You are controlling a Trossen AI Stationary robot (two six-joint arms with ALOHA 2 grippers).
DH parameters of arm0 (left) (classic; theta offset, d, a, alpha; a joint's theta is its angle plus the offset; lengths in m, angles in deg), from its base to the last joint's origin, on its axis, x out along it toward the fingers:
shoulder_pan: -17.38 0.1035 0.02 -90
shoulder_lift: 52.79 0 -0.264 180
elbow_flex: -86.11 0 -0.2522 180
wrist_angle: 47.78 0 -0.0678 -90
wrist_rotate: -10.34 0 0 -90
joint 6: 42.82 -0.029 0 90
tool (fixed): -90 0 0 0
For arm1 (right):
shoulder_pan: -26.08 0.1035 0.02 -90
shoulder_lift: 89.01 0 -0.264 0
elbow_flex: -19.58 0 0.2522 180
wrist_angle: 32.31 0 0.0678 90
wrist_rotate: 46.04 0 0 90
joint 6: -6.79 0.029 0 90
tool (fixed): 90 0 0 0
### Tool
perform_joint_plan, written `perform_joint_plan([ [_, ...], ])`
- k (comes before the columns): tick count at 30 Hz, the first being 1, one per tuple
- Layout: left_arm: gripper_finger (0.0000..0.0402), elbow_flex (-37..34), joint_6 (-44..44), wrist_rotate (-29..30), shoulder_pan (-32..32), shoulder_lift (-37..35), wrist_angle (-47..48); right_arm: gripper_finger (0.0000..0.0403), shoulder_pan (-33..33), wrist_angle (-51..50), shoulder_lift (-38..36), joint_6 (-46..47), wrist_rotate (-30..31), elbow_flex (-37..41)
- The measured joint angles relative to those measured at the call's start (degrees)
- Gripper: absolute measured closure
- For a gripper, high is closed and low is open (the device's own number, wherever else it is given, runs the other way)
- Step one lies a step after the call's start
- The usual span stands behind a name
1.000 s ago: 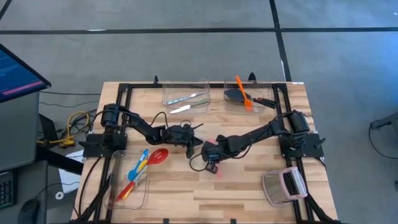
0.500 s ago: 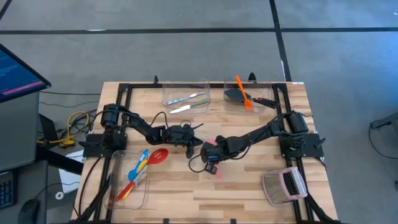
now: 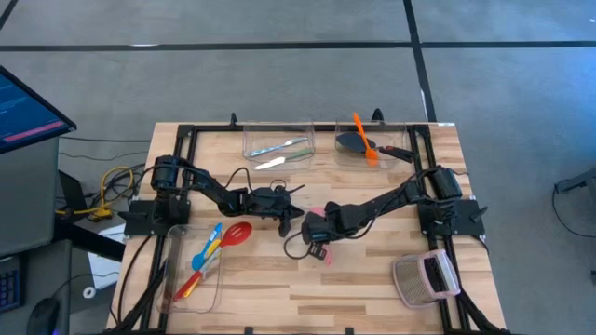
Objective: Pick & Place Kitchen Items
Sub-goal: Put the pink spatula into the top right transparent bin
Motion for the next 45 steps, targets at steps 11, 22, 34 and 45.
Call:
perform_joint_plan([
  [11,0.0394,0.0,0.0,0.01,0.0,0.0,0.0,0.0403,0.01,-2.09,0.05,0.65,2.23,-0.15],
  [22,0.0394,0.0,0.0,0.0,0.0,0.0,0.0,0.0403,0.7,-13.26,0.48,1.6,6.67,-3.43],
  [34,0.0394,0.0,0.0,-0.02,0.0,-0.01,0.0,0.0403,1.46,-15.51,0.44,3.64,7.64,-3.68],
  [45,0.0394,1.37,-7.11,0.24,-0.91,-0.02,-1.22,0.0403,1.49,-15.33,0.31,3.66,8.57,-3.8],
])
